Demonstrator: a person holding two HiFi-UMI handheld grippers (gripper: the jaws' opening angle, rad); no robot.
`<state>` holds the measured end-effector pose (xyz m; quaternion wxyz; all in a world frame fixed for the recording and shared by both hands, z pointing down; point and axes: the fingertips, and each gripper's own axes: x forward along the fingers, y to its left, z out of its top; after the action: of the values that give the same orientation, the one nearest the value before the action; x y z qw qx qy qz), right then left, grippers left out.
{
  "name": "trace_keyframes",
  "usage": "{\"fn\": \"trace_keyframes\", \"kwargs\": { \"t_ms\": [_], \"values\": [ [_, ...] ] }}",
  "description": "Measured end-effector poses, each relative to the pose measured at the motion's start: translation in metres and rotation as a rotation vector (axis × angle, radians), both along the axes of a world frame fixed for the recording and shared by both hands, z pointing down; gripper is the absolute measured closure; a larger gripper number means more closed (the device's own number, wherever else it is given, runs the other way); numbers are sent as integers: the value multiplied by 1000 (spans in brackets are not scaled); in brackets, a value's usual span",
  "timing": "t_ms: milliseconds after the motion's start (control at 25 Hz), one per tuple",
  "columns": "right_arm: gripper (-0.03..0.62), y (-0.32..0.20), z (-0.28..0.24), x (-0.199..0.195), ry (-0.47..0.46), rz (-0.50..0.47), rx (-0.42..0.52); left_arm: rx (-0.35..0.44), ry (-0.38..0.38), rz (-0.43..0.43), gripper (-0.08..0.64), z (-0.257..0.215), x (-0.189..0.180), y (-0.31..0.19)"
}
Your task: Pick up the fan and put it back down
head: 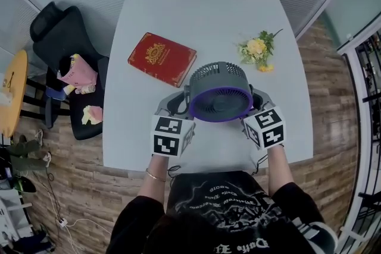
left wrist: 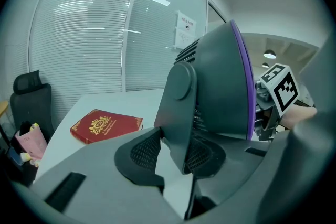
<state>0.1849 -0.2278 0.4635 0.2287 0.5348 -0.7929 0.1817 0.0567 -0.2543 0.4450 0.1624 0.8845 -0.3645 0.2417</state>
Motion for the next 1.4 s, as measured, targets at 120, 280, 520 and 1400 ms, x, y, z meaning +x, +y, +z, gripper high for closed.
{"fn": "trace_keyframes", "kwargs": {
  "t_ms": [120, 280, 520, 1400],
  "values": [
    [431, -12, 7, 8, 7, 0, -9, -9, -3, 1, 445, 8, 8, -11],
    [431, -28, 18, 16, 6, 0, -22, -15, 0, 4, 445, 20, 16, -29],
    [433, -54, 38, 28, -7, 4, -37, -36, -7, -3, 445, 41, 28, -55],
    [434, -126, 123, 55, -35, -35, -128, -125, -54, -38, 445, 124, 54, -121]
  ]
}}
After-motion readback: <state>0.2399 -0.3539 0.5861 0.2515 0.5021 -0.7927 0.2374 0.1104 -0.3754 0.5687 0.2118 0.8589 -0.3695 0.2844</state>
